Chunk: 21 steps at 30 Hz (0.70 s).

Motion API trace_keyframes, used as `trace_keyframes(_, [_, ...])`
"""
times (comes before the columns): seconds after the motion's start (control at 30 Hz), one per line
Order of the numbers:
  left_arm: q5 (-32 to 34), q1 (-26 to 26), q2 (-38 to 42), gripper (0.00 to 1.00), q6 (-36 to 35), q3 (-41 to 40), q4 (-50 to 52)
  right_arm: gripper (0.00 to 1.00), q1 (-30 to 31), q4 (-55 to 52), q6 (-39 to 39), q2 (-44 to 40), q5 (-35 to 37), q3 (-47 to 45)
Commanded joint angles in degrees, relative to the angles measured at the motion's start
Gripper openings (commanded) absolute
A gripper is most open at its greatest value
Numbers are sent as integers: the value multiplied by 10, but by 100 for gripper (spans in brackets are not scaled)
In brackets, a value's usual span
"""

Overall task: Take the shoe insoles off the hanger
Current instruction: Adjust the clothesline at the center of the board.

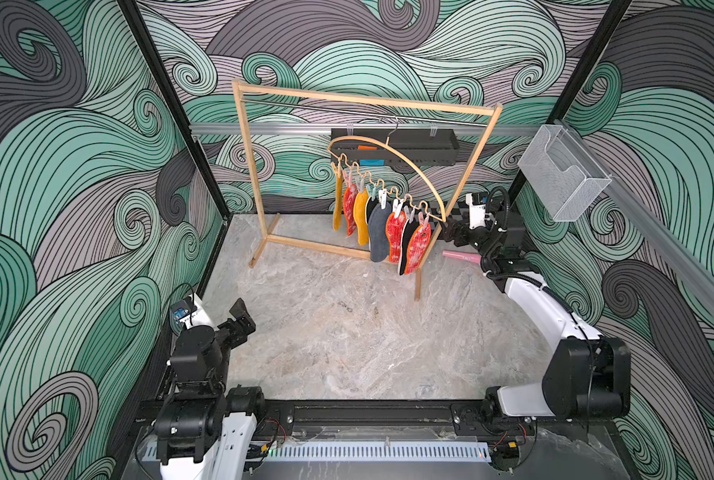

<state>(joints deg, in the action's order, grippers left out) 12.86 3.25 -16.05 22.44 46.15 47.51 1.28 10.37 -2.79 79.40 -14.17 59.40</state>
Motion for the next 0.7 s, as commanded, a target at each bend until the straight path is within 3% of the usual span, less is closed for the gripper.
trace_keyframes(0.0, [-13, 4, -7, 96, -11, 0, -15, 86, 2, -32, -27, -54, -25, -18])
trace_keyframes(0.23, [-45, 3, -20, 96, -19, 2, -18, 85, 10, -131, -93, -176, 15, -78])
trace_keyframes(0.43, [-73, 3, -27, 96, -22, 0, -24, 80, 25, -213, -134, -289, 7, -116])
trace_keyframes(0.67, [-105, 2, -30, 96, -30, -3, -30, 75, 93, -330, -111, -378, 1, -69])
